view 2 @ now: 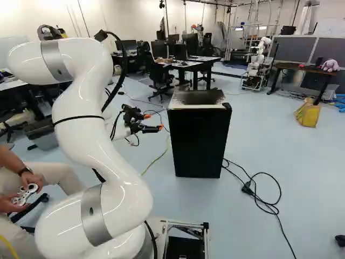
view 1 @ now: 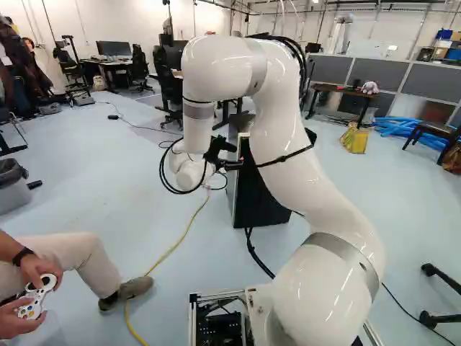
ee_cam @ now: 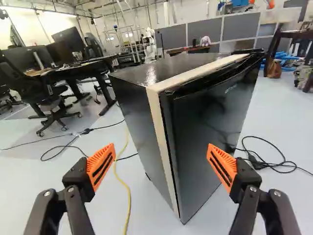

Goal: Grab a drink from the fridge

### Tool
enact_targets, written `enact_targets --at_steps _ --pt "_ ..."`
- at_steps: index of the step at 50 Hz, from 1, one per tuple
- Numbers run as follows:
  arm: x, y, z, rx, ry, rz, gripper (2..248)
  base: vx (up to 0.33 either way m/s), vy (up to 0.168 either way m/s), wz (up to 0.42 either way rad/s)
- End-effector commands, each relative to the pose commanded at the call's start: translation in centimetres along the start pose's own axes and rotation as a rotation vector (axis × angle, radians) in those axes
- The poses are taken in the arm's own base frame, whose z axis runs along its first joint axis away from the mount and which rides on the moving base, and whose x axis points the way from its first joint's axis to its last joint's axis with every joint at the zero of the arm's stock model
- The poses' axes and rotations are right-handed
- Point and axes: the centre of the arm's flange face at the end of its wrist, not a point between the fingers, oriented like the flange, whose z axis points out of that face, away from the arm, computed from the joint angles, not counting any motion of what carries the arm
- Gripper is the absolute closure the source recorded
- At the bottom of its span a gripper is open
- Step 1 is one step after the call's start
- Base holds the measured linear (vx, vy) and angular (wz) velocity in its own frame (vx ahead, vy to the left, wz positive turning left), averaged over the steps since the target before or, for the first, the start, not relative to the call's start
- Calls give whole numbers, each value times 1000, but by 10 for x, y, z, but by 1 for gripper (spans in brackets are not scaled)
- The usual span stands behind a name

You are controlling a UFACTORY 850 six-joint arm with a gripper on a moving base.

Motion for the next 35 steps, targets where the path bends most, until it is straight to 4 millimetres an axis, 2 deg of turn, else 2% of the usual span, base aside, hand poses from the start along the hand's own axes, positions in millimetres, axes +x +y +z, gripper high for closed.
enact_targets --at_steps 15,35 --pt "0 -10 23 -80 17 55 3 0 0 0" --pt "3 -12 51 -173 34 110 3 0 0 0"
